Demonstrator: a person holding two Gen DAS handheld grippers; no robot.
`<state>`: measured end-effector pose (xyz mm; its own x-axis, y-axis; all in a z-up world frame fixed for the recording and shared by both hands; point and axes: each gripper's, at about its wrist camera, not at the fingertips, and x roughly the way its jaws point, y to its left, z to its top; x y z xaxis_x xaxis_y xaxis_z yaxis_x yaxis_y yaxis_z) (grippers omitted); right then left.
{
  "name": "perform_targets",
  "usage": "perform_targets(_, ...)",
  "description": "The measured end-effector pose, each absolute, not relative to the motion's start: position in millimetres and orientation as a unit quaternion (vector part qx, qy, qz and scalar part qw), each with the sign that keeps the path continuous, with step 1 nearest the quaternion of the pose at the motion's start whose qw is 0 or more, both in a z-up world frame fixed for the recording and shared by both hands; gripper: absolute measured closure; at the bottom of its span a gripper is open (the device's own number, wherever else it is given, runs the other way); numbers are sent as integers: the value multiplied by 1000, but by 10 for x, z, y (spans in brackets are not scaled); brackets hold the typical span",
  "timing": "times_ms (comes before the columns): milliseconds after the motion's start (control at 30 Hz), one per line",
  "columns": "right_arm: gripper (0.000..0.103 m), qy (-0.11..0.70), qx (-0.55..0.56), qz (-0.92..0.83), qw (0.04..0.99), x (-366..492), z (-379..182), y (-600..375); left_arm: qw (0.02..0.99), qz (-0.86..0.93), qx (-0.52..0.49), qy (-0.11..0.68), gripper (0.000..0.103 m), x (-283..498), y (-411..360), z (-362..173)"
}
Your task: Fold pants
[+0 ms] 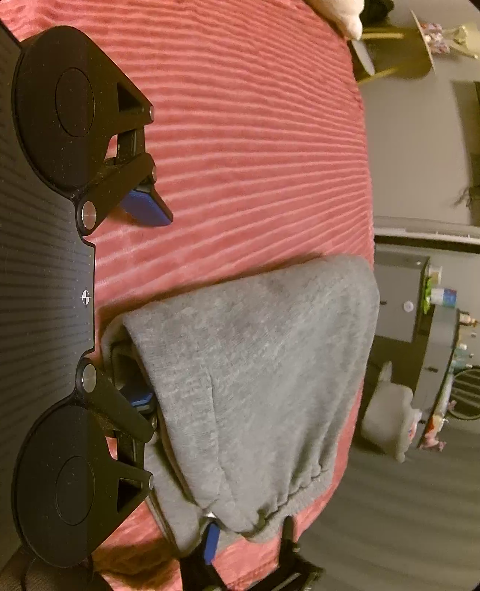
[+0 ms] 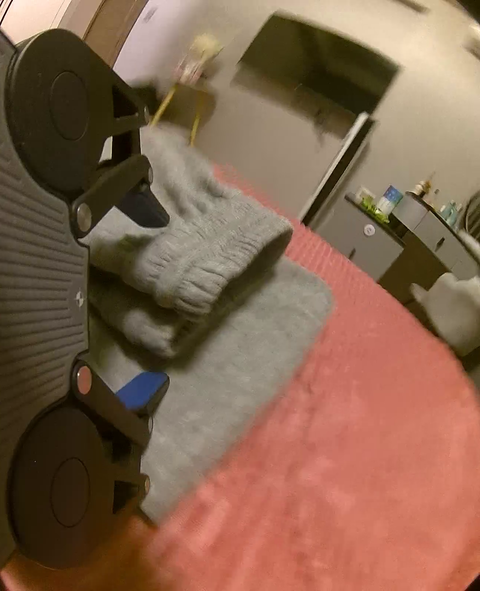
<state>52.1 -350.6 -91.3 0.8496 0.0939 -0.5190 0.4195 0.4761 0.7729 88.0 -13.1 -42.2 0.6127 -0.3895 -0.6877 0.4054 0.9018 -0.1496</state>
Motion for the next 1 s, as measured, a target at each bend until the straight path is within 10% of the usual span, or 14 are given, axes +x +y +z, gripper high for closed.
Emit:
perform_targets(167,7,264,474,-83,836,761,-943,-3374,893,-226,4,388,14,885,-169,-429)
perform_targets(267,57,268,437,-94,854,803,-870,-3253,893,-227,5,389,14,876,-204,-428)
perform_targets(667,60,139,359,-75,920,449,177,-3079,896,-237,8,375,13,851,-267,-401)
perform_targets(1000,60,171,364,-126,907,316,-39,-3359,896,-233,24,378,13,893,-309,-429)
